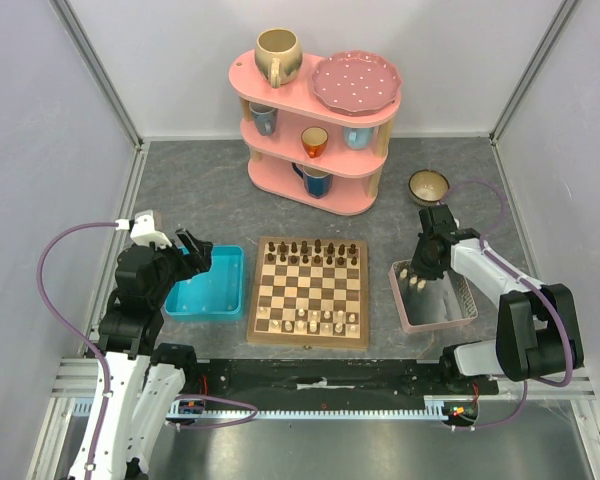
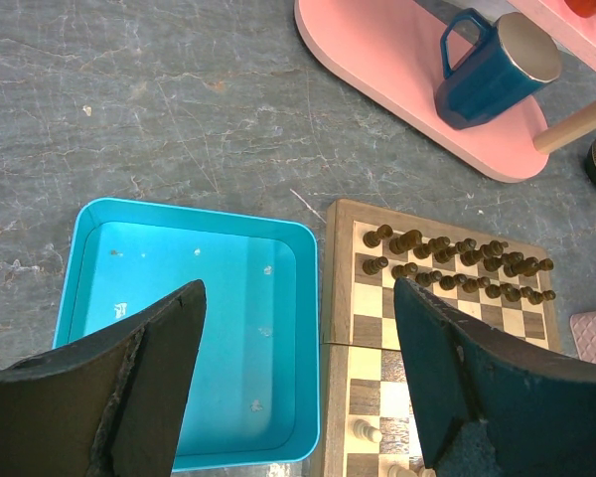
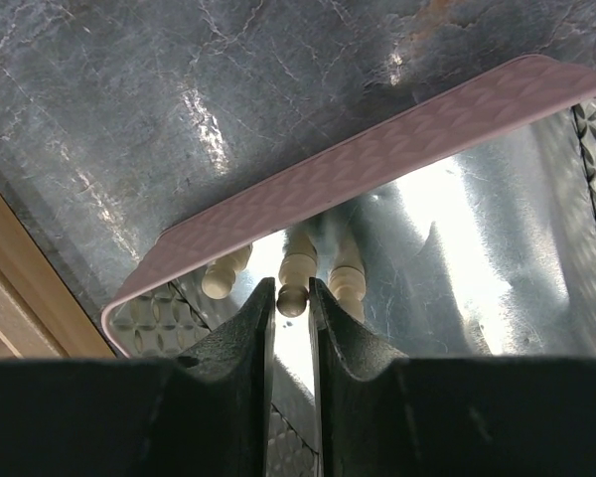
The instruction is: Set up the chess pieces on the board
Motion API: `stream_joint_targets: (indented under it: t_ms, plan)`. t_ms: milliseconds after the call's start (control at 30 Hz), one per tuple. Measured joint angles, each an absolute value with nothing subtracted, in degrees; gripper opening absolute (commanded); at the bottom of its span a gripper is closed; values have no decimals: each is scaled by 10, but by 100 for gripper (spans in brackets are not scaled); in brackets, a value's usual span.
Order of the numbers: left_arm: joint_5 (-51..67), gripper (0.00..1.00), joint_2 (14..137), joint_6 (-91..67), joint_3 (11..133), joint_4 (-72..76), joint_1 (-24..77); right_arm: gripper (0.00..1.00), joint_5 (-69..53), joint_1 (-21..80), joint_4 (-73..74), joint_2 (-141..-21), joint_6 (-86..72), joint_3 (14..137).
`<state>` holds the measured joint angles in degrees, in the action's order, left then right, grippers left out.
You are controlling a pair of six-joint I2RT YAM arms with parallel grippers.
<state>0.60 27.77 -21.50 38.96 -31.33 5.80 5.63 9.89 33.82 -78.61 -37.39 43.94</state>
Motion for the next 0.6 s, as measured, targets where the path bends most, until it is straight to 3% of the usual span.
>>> stream_joint_targets:
  t_ms: [267,600]
  plan:
    - [6,83,278,-215,390,-313,58,12,56,99,338,-786,-371,437]
    - [6,83,278,-215,390,-313,58,7,90,98,405,-732,-358,471]
